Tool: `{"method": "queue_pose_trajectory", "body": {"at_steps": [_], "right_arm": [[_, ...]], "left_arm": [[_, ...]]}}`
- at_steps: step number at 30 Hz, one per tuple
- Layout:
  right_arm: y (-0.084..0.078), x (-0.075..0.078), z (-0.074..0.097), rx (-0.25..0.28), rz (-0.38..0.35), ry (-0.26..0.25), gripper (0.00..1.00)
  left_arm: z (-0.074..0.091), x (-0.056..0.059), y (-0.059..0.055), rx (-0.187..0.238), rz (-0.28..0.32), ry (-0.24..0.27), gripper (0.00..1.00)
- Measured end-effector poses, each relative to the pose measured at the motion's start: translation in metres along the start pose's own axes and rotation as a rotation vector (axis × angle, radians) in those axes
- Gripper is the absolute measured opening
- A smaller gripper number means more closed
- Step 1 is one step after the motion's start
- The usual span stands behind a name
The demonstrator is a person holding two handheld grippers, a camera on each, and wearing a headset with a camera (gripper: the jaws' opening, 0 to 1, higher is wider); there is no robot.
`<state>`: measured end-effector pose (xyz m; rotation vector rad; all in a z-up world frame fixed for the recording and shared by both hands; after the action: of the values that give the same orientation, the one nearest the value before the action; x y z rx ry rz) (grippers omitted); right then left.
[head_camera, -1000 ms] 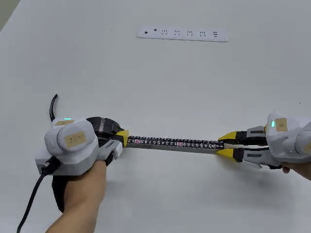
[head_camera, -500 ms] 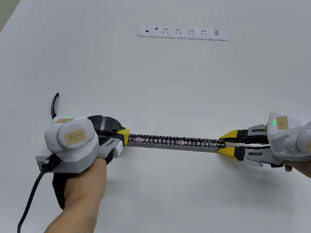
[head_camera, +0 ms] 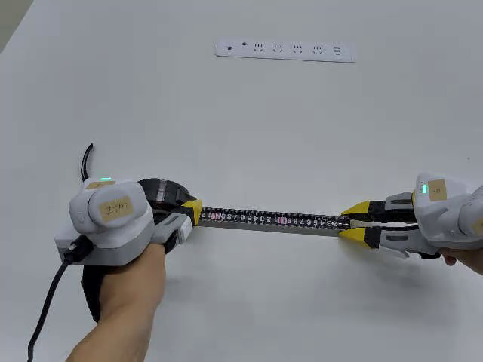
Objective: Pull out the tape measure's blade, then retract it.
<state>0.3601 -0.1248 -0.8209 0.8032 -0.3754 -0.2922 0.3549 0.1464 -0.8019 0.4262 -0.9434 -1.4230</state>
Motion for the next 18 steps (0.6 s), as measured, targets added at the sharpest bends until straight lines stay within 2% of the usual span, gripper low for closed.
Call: {"method": "queue_pose_trajectory", "body": {"at_steps": [18], "right_arm": [[0.0065,-0.0048,-0.0043,0.005,0.005,0.012,0.12]], "left_arm": [[-0.0003,-0.0026,-0.0005,-0.006,0.013,-0.015,0.60]]}}
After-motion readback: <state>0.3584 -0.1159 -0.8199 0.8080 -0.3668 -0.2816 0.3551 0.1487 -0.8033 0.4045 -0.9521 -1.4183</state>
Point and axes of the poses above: the centre of the closed fingertips' face, and the gripper's own axes: z roughly backward along the fingers, x roughly to its right, y roughly out of its top, the point moved 1 cm from there along z, roughly backward along the fingers, and after that the axes turned 15 degrees about -y, right-handed, at the moved point
